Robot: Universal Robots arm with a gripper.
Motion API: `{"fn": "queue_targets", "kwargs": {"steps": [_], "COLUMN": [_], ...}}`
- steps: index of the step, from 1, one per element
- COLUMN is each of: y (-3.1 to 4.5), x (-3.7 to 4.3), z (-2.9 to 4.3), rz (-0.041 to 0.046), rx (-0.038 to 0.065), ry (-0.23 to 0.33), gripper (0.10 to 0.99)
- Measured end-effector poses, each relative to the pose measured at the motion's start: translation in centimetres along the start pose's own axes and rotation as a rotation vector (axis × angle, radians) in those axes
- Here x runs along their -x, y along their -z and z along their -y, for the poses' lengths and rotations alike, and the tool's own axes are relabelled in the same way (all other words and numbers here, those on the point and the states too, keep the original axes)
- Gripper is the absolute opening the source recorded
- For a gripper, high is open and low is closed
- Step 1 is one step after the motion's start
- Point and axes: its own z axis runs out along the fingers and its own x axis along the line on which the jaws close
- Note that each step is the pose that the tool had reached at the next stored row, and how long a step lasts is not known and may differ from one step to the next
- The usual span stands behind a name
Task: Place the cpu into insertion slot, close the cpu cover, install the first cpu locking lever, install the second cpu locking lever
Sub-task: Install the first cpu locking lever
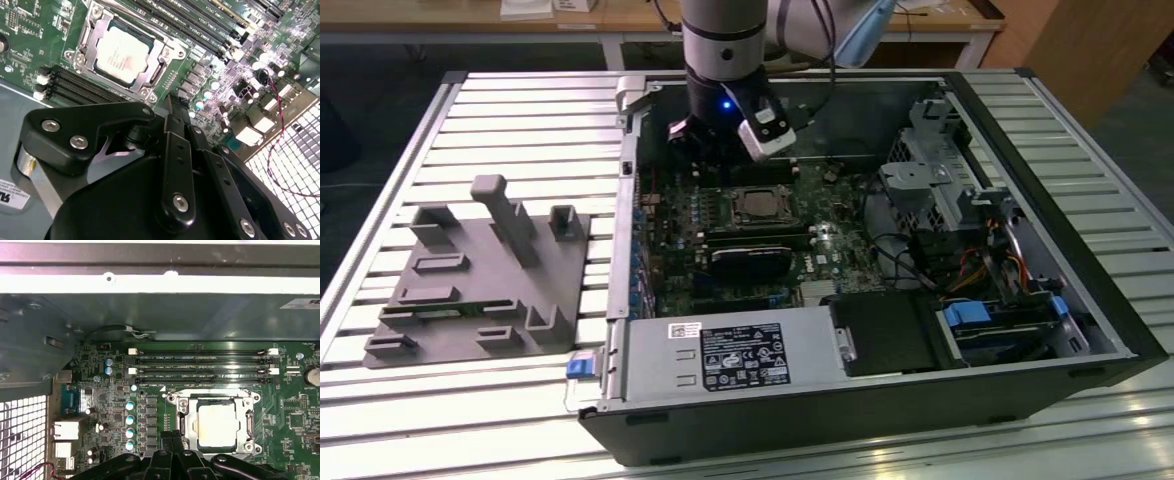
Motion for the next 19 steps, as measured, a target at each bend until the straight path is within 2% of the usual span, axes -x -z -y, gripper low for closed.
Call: {"fn": "queue_targets", "kwargs": {"steps": [2, 6, 7, 8, 9, 13, 14, 17, 19], "y": [0.01, 0.02, 0.02, 0.03, 0.03, 0.04, 0.03, 0.03, 0.03], "x": [-0.08, -0.46, -0.56, -0.66, -0.76, -1.13, -1.14, -1.23, -1.3], "z": [0.0, 0.05, 0.05, 0.06, 0.07, 0.13, 0.14, 0.2, 0.23], "rz": [-0.0003, -0.0015, -0.0018, -0.002, -0.0021, -0.0022, -0.0023, -0.003, -0.0033], "rx": [0.012, 0.082, 0.098, 0.108, 0.114, 0.122, 0.131, 0.17, 0.185], "ry": [0.0, -0.002, -0.002, -0.002, -0.002, -0.002, -0.002, -0.003, -0.004], "gripper": [0.106, 0.106, 0.106, 0.106, 0.106, 0.106, 0.106, 0.106, 0.106]}}
